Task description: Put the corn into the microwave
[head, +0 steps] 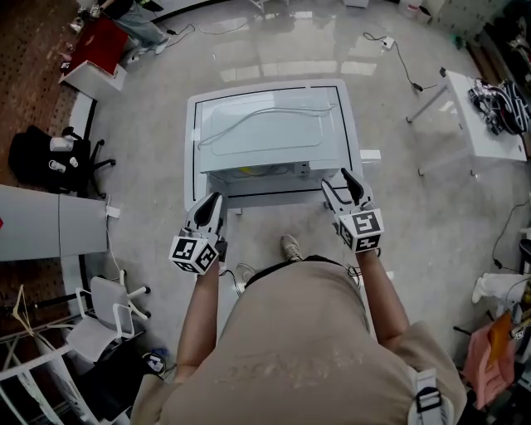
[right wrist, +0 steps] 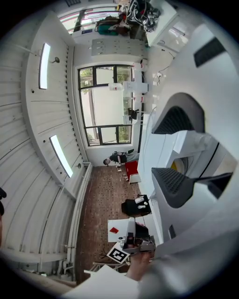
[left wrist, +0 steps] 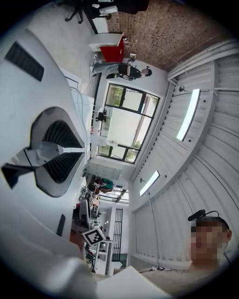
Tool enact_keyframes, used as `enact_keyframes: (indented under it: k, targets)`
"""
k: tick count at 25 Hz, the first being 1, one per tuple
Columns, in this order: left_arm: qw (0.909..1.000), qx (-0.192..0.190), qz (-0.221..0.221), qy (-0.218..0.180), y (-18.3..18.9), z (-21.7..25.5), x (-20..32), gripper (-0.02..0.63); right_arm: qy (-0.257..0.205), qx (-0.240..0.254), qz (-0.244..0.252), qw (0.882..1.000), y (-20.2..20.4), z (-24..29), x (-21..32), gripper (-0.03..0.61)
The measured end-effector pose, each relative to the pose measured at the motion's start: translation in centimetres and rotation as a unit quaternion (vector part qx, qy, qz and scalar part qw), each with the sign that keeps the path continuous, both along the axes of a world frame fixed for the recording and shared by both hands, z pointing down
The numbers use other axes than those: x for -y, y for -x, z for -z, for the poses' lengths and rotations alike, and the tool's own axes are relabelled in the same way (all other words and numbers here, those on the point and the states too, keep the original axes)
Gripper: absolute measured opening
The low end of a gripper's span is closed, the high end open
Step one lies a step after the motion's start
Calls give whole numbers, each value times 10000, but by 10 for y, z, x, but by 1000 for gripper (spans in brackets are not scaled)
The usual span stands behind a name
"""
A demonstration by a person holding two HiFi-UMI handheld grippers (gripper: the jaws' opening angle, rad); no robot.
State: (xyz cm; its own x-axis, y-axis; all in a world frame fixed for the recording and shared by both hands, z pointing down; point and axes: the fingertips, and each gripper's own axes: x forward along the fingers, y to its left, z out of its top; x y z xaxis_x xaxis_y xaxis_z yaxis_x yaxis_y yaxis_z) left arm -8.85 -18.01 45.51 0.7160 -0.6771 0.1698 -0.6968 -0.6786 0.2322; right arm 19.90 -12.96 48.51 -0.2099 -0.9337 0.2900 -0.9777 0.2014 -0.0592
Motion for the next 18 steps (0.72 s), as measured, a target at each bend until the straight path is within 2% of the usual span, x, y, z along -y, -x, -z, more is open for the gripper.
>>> enact_keyframes:
  k: [2, 3, 18]
  targets:
    - [10000, 15, -14, 18, -1, -2, 1, 34, 57, -46, -79, 9999, 0, -4, -2, 158]
    - [10000, 20, -17, 29, -2, -3, 2, 34, 61, -22, -99, 9999, 1, -6, -2, 149]
    - [9999, 89, -42, 98, 2, -8, 3, 34, -2, -120, 57, 9999, 22, -6, 16, 146]
